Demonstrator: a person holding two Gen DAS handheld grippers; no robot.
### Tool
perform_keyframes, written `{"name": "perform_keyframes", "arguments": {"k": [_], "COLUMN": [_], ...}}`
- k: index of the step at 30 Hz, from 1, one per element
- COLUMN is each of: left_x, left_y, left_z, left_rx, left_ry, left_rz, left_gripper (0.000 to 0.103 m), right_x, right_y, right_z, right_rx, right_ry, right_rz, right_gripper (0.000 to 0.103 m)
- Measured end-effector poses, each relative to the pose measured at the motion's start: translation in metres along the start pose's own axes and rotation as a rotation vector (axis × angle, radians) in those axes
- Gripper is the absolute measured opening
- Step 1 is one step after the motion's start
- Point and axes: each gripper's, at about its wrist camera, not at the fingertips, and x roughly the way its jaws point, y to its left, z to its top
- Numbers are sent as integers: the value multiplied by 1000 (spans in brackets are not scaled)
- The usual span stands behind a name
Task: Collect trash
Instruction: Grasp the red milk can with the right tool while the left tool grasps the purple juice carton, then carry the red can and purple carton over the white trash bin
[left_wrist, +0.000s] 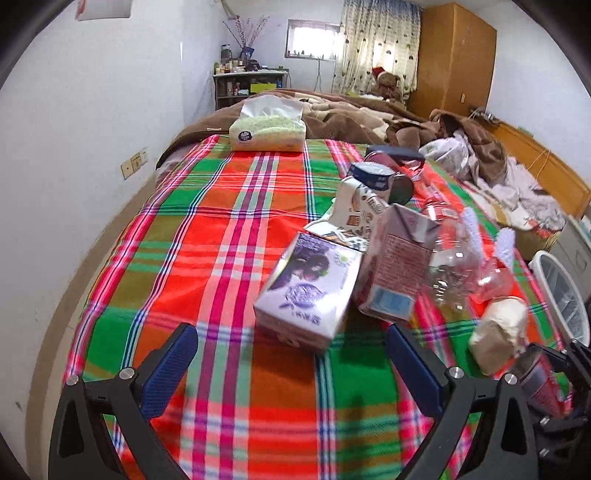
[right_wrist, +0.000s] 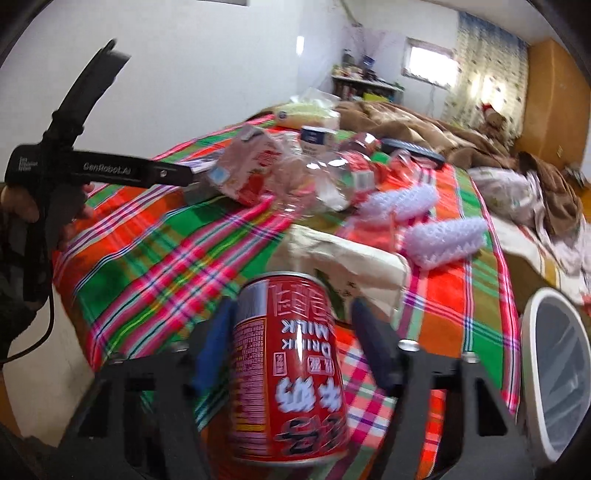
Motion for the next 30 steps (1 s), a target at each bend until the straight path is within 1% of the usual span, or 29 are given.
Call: {"name": "perform_keyframes", "arguments": {"k": [1, 3, 8, 11, 12, 13, 14, 16, 18, 20, 22, 23, 30], "left_x": [4, 8, 22, 33, 39, 43, 48, 55, 57, 57, 58, 57, 50], "left_y": [1, 1, -1, -1, -1, -1, -1, 0, -1, -2, -3, -3, 1], "left_z": [3, 8, 18, 22, 23, 24, 24, 23, 23, 24, 26, 26, 20], "left_rx": [1, 6, 23, 8, 4, 3, -6, -20, -18, -11, -12, -16, -65], "left_ry": [3, -9, 12, 44, 63, 70, 85, 107, 114, 114, 117, 116, 102], "left_rz": [9, 1, 16, -10, -9, -7, -6, -25, -27, -33, -45, -42, -39], "left_gripper": [103, 103, 103, 102, 100, 95, 93, 85, 78, 74, 61, 58, 58], "right_x": [-1, -1, -3, -4, -3, -4, -4, -5, -6, -5, -5, -4, -4], "right_y": [-3, -8, -19, -23, -25, -26, -27, -31, -34, -38, -41, -43, -53], "right_z": [0, -1, -3, -4, -4, -5, -6, -7, -9, -10, -11, -10, -8], "right_rx": [18, 39, 116, 134, 135, 142, 150, 166, 177, 187, 202, 208, 229], "right_ry": [3, 10, 18, 23, 23, 23, 25, 29, 32, 36, 38, 34, 17], "right_rz": [3, -4, -32, -43, -46, -57, -63, -70, -67, -71, -71, -68, -59], "right_gripper": [55, 55, 55, 55, 55, 55, 55, 55, 55, 55, 55, 55, 54]}}
